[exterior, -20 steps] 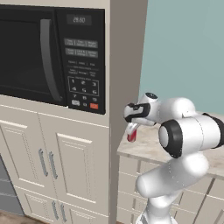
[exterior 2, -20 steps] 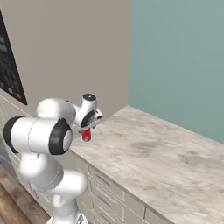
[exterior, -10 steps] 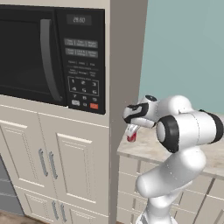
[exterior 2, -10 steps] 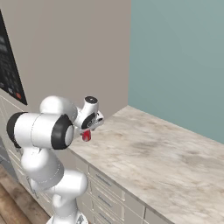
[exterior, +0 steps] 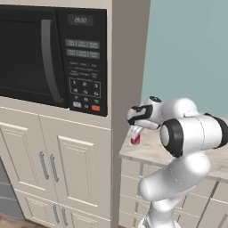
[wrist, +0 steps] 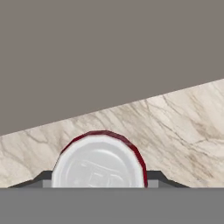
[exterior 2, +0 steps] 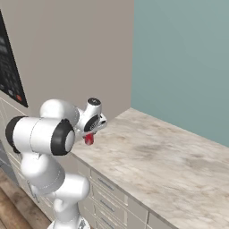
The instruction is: Four empty soda cans are scattered around the kitchen. Gather all the cans and cluster them next to the stove for recycling.
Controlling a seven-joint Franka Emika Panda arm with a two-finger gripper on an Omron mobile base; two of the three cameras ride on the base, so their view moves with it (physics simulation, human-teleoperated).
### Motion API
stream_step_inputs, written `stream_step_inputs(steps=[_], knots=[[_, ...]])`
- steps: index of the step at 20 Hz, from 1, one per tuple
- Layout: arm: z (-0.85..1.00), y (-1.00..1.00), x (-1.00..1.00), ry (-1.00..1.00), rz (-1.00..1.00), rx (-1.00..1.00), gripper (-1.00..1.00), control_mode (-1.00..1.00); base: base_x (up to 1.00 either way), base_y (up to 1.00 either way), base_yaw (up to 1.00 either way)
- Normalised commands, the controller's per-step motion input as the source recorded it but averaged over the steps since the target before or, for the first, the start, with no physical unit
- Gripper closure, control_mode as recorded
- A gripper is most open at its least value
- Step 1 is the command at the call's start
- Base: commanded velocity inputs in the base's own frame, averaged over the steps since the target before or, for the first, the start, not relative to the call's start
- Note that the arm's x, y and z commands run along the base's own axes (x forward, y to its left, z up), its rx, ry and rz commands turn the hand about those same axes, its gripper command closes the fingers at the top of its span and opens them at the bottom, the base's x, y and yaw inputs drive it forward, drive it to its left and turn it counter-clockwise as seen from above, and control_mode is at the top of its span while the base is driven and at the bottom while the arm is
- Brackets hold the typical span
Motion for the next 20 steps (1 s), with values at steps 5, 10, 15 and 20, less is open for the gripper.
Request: stream_step_inputs(steps=[5, 10, 15, 20], knots=[[0.16, -0.29, -0.51, -0.06, 0.0, 0.0, 1.0, -1.0, 0.0, 0.0, 0.0], [0.47, -0.13, -0.58, -0.18, -0.01, 0.0, 1.0, -1.0, 0.0, 0.0, 0.0], [0.62, -0.02, -0.57, -0.14, -0.05, 0.0, 1.0, -1.0, 0.0, 0.0, 0.0], [0.63, 0.01, -0.59, -0.02, -0.1, 0.0, 1.0, -1.0, 0.0, 0.0, 0.0]])
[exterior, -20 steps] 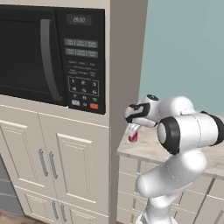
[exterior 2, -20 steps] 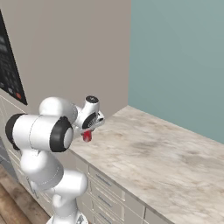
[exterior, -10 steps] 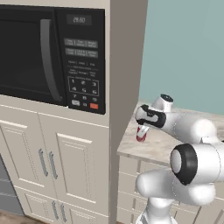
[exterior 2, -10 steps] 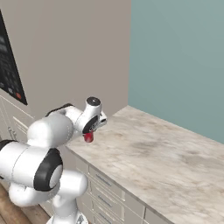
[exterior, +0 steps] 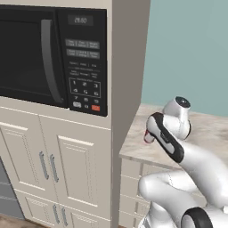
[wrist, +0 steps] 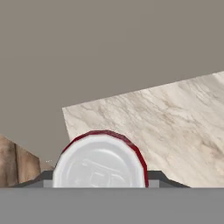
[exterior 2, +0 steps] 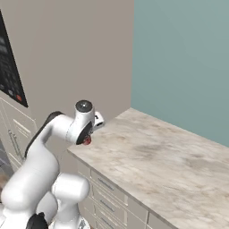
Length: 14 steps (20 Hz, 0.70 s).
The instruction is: Four empty soda cans are scattered around the kitchen. Gather all the cans and cluster them next to the stove for recycling.
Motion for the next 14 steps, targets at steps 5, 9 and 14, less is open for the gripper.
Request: stream_step_inputs(steps=[5, 9, 14], knots=[[0.56, 0.0, -0.61, 0.04, -0.16, 0.02, 1.0, -1.0, 0.0, 0.0, 0.0], [0.52, 0.01, -0.67, -0.02, -0.15, 0.02, 1.0, -1.0, 0.0, 0.0, 0.0], [0.57, 0.02, -0.59, -0.06, -0.14, 0.04, 1.0, -1.0, 0.0, 0.0, 0.0]])
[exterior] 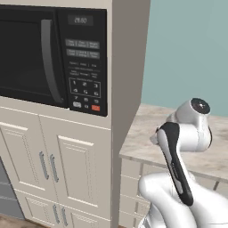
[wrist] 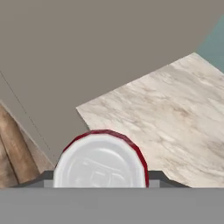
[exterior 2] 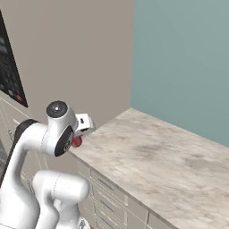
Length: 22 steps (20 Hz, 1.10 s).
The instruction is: Four empty soda cans are scattered around the kitchen. Gather all the cans and cluster them next to the stove for recycling.
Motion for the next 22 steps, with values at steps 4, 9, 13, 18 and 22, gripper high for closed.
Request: stream_step_inputs(steps=[4, 9, 13, 18, 22], knots=[[0.61, 0.09, -0.51, -0.08, -0.15, 0.02, 1.0, -1.0, 0.0, 0.0, 0.0], [0.58, 0.1, -0.47, -0.06, -0.15, 0.01, 1.0, -1.0, 0.0, 0.0, 0.0], [0.38, 0.05, -0.5, -0.05, -0.14, 0.01, 1.0, -1.0, 0.0, 0.0, 0.0], [0.16, 0.08, -0.39, -0.05, -0.16, 0.01, 1.0, -1.0, 0.0, 0.0, 0.0], [0.08, 0.02, -0.23, -0.07, -0.09, 0.0, 1.0, -1.0, 0.0, 0.0, 0.0]])
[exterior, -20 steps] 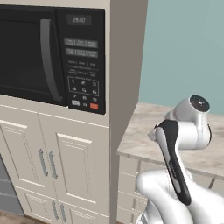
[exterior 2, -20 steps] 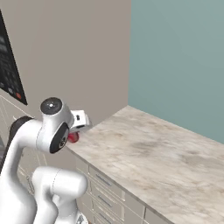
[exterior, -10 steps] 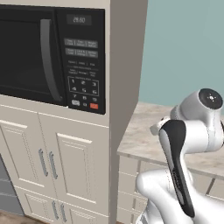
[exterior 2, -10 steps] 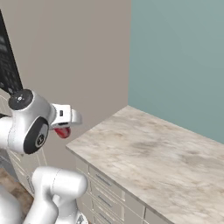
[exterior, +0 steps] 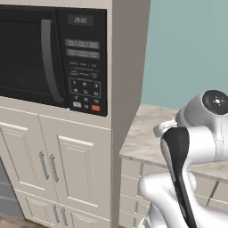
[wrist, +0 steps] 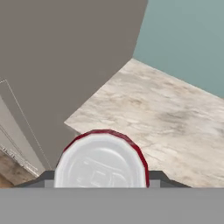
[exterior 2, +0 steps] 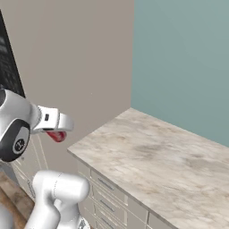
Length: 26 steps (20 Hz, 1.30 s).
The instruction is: Four empty soda cans are scattered around the kitchen. Gather all the cans and cluster them next to the stove for recycling.
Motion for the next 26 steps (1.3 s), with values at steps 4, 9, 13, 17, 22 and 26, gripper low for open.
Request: stream_step_inputs(steps=[4, 9, 13, 17, 22, 26], knots=[[0.05, 0.0, -0.27, -0.06, 0.0, 0.0, 1.0, -1.0, 0.0, 0.0, 0.0], [0.0, 0.0, -0.31, -0.02, 0.0, 0.0, 1.0, -1.0, 0.0, 0.0, 0.0], [0.0, 0.0, 0.0, 0.0, 0.0, 0.0, 1.0, 1.0, -0.72, 0.0, 0.0], [0.0, 0.0, 0.0, 0.0, 0.0, 0.0, 1.0, 1.0, -0.67, 0.19, 0.07], [0.0, 0.0, 0.0, 0.0, 0.0, 0.0, 1.0, 1.0, -0.38, 0.29, 0.28], [0.0, 0.0, 0.0, 0.0, 0.0, 0.0, 1.0, 1.0, -0.05, 0.17, 0.46]])
